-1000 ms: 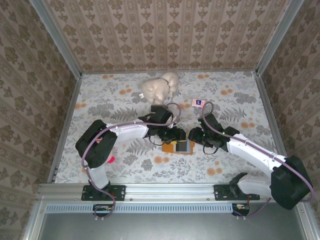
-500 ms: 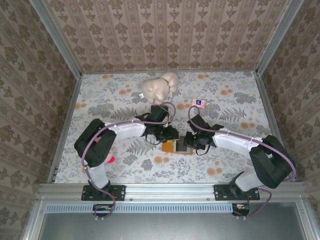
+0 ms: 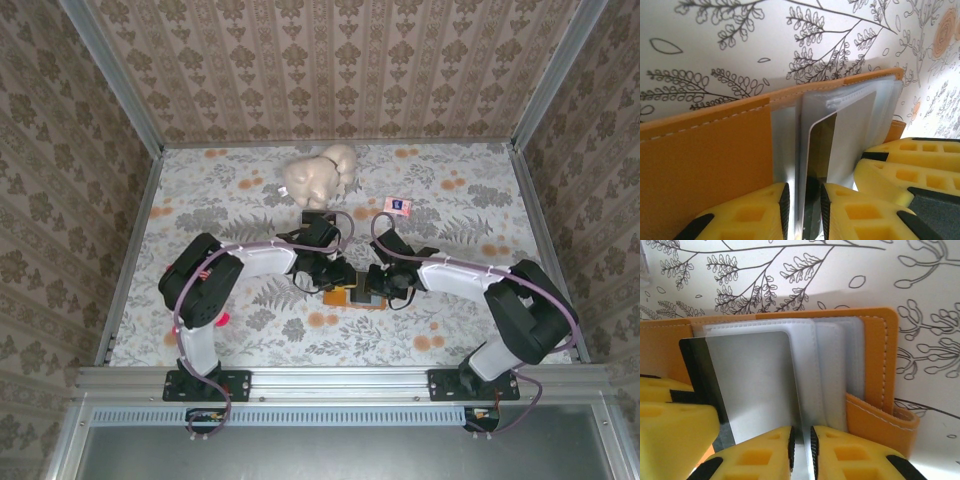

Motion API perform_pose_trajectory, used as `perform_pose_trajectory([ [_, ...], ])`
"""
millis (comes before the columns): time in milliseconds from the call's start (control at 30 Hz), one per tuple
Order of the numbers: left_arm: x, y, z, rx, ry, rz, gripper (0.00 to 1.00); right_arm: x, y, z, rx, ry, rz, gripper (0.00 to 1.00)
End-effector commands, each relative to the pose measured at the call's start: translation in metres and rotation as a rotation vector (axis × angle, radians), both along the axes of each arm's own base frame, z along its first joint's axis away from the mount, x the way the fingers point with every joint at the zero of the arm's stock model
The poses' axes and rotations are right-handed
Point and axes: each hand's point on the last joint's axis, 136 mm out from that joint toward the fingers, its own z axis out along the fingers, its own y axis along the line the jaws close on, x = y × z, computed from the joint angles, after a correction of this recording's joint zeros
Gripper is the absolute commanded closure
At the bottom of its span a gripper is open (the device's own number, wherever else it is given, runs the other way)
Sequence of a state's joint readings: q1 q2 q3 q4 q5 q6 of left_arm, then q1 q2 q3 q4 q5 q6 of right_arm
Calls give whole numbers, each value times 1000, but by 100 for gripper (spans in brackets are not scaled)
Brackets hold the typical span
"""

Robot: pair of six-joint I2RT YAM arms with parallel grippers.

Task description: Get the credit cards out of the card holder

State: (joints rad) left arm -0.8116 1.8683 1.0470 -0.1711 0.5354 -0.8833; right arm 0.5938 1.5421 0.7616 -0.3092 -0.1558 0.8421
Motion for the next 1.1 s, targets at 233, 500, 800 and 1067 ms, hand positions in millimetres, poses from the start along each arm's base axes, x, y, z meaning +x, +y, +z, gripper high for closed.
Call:
perform_pose_trajectory([
  [233, -2, -1, 3, -17, 22, 3, 83, -5, -1, -11, -24, 46, -4, 80],
  [500, 0, 5, 17, -24, -9, -1, 91, -12, -26, -18, -142, 53, -24, 80],
  [800, -5, 34, 22, 24, -46, 38, 96, -16, -38, -22, -191, 55, -40, 80],
  [1067, 2, 61, 62, 26, -166, 76, 98, 5, -9, 26, -18, -103, 7, 69],
])
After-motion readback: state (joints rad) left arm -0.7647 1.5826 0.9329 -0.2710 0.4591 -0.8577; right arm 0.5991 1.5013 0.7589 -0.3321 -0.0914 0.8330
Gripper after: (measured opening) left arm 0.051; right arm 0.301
